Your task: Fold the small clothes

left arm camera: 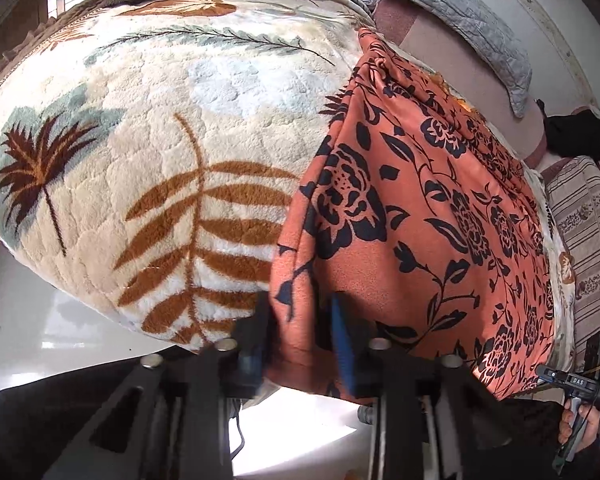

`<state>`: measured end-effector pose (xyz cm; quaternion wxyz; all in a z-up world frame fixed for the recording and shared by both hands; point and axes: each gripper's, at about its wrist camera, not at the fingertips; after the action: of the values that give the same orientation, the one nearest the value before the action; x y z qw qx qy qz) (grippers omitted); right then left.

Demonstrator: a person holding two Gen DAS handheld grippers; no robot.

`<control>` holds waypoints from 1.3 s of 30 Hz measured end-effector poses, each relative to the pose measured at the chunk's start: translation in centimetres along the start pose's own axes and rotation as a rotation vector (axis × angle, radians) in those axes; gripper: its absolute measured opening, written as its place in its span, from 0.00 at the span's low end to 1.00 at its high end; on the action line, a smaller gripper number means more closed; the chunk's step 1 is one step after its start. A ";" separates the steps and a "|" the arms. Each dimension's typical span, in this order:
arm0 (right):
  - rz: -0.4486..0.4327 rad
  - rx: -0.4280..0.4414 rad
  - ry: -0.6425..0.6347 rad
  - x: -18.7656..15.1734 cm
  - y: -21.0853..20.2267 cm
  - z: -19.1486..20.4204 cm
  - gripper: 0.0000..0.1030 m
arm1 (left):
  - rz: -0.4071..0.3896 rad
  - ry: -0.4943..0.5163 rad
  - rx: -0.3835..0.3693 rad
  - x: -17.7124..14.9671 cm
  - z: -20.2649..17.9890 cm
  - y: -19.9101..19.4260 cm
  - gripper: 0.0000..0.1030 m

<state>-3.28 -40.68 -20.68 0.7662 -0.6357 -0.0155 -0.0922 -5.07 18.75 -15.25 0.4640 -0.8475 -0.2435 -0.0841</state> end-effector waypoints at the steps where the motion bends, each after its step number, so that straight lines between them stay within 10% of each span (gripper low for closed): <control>1: 0.004 0.014 0.020 -0.1 -0.1 -0.3 0.25 | 0.002 -0.009 -0.041 0.1 0.1 -0.5 0.08; 5: 0.018 0.052 0.076 -0.3 0.4 -1.5 0.24 | -0.023 0.019 -0.032 0.3 -0.3 -1.0 0.10; 9: 0.036 0.053 0.044 0.1 0.6 -1.0 0.32 | 0.017 0.011 -0.070 0.4 -0.6 0.2 0.47; 10: 0.049 0.059 0.051 0.1 0.8 -1.1 0.32 | 0.019 0.029 -0.056 0.3 -1.0 0.2 0.47; 12: 0.079 0.092 0.085 0.2 0.8 -1.5 0.19 | 0.036 0.083 -0.010 0.3 -1.9 0.2 0.06; 13: 0.072 0.117 0.101 0.2 0.3 -1.7 0.05 | 0.025 0.076 -0.027 0.4 -2.0 -0.5 0.06; 17: -0.033 0.201 0.129 0.3 -3.6 -1.9 0.05 | -0.039 0.090 -0.060 1.1 -2.3 -3.5 0.06; 21: 0.090 0.163 0.158 0.6 0.7 -2.8 0.05 | 0.088 0.008 0.004 1.2 -0.2 0.2 0.06; 26: -0.009 0.246 0.179 1.0 -2.2 -2.8 0.05 | -0.016 0.069 -0.063 2.1 -2.5 -3.0 0.06; 31: 0.096 0.214 0.205 2.0 0.6 -3.3 0.05 | 0.131 -0.005 -0.010 2.7 -0.7 0.5 0.06; 39: -0.184 0.451 0.214 14.1 -7.9 -2.3 0.05 | -0.083 0.132 -0.200 16.2 -8.6 -3.4 0.06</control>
<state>9.04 -45.99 -11.44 0.8742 -0.4315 -0.0122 -0.2224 8.00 18.62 -2.00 0.3883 -0.8714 -0.2376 -0.1829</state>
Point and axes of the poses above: each gripper's, at about its wrist camera, not at the fingertips, and y roughly the way its jaws point, z to its left, x to its top, and after that the axes turned 14 degrees about -x, right-handed
